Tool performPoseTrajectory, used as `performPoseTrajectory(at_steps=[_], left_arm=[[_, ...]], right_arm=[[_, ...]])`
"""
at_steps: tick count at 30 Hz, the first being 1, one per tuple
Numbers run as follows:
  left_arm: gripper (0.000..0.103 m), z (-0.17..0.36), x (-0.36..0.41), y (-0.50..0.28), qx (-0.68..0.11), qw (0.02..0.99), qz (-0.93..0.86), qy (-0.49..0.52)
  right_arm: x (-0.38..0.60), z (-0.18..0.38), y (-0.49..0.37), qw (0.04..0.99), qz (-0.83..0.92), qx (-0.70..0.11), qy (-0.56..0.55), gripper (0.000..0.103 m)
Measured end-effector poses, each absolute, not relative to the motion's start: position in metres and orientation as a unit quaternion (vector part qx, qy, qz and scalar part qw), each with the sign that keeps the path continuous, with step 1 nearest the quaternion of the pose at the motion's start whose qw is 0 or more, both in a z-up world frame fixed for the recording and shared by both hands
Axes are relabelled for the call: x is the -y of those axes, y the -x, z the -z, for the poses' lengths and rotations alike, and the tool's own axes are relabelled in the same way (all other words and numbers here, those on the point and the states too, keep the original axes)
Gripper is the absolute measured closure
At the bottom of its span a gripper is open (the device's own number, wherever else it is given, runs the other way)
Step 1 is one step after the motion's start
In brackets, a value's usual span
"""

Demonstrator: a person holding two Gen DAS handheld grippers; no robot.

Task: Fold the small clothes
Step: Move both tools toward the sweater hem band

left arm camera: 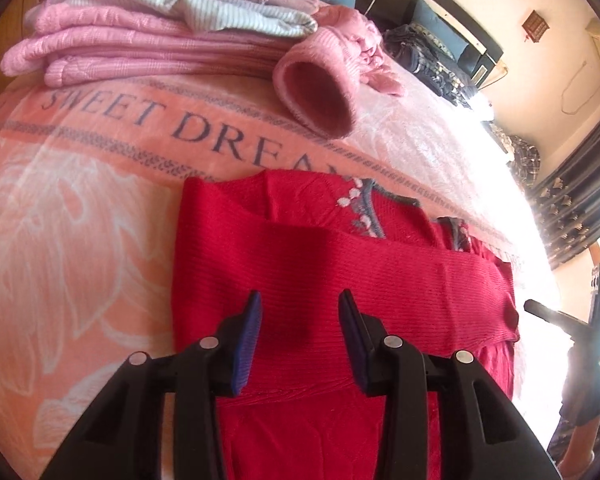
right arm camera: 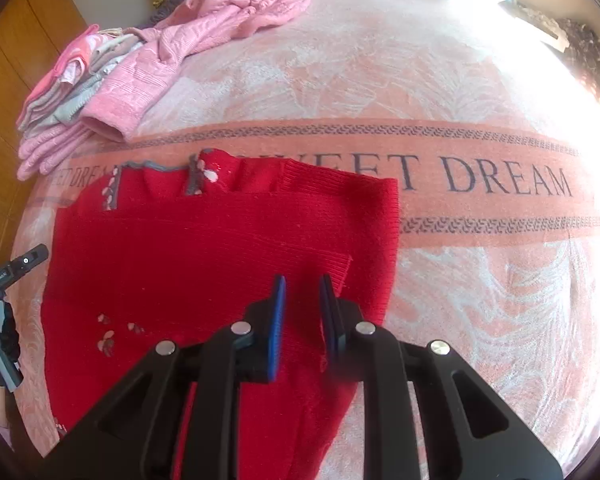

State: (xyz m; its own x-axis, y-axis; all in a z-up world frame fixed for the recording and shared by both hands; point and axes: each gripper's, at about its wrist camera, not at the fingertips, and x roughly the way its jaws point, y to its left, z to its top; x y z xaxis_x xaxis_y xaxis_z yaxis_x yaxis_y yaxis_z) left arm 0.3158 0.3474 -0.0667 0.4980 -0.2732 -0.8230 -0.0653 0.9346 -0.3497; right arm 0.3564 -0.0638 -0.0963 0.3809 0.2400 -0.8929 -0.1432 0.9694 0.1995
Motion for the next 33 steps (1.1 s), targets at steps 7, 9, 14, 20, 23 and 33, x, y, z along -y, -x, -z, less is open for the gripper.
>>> performPoseTrajectory(at_steps=[7, 9, 14, 20, 23, 33], left_arm=[[0.058, 0.102, -0.328, -0.328, -0.534, 0.831, 0.048, 0.15], [0.058, 0.111, -0.333, -0.326, -0.531, 0.83, 0.053, 0.161], [0.058, 0.114, -0.333, -0.326, -0.53, 0.831, 0.054, 0.159], [0.057, 0.101, -0.323, -0.326, -0.548, 0.826, 0.024, 0.132], [0.057, 0.073, -0.33, -0.297, -0.54, 0.83, 0.038, 0.135], [0.048, 0.07, -0.371, -0.111, -0.615, 0.779, 0.049, 0.113]], right_arm=[[0.05, 0.133, -0.368, 0.807, -0.101, -0.58, -0.039, 0.084], [0.06, 0.152, -0.368, 0.8, -0.094, -0.589, -0.057, 0.086], [0.071, 0.159, -0.363, 0.806, -0.104, -0.574, -0.099, 0.086], [0.072, 0.15, -0.365, 0.8, -0.106, -0.58, -0.112, 0.079], [0.084, 0.116, -0.329, 0.818, -0.12, -0.549, -0.122, 0.06], [0.087, 0.103, -0.126, 0.796, -0.15, -0.582, -0.068, 0.05]])
